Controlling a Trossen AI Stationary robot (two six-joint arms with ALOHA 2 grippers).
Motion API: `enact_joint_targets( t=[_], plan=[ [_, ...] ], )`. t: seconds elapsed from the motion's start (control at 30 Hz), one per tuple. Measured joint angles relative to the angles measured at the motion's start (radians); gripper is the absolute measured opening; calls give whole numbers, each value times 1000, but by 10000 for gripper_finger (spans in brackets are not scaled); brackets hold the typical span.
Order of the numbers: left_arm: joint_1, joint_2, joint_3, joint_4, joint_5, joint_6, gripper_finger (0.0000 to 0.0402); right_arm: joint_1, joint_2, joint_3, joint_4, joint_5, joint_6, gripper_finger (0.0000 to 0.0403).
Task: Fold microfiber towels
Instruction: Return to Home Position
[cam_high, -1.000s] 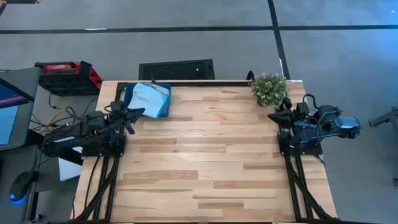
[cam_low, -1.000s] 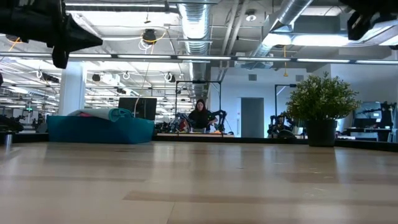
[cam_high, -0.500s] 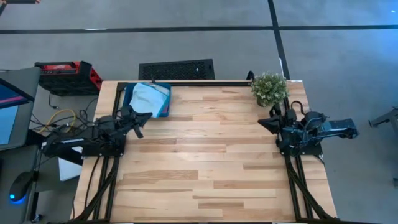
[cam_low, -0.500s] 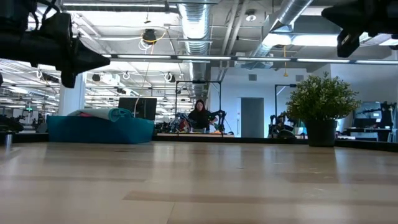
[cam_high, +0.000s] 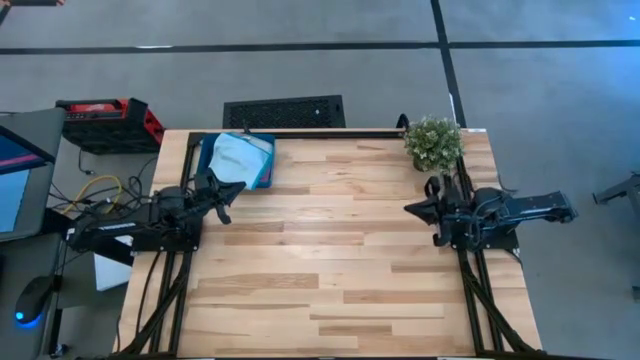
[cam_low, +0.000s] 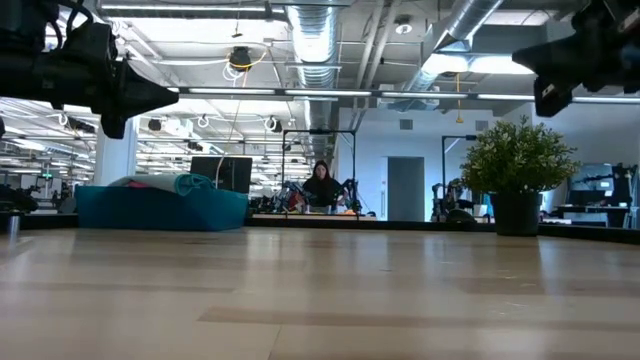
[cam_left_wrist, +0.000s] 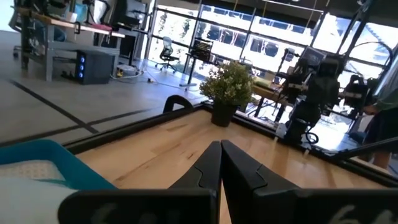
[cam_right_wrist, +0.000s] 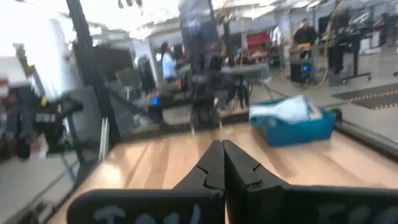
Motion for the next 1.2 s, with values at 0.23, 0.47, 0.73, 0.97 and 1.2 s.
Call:
enact_joint_targets(
  t=[0.23, 0.47, 0.73, 0.97, 1.2],
  plan=[
    [0, 0, 0, 0, -3, -4, 0, 0, 0, -84, 55, -26, -22, 13],
    [0, 0, -1, -1, -15, 2, 0, 0, 4, -90, 51, -28, -51, 12],
    [0, 0, -1, 0, -22, 4, 0, -35, 4, -90, 49, -24, 46, 31],
    [0, 0, -1, -1, -22, 50, 0, -64, 4, -90, 48, -24, 45, 38],
    [0, 0, -1, -1, -22, 49, 0, -69, 4, -90, 48, -24, 45, 38]
  ],
)
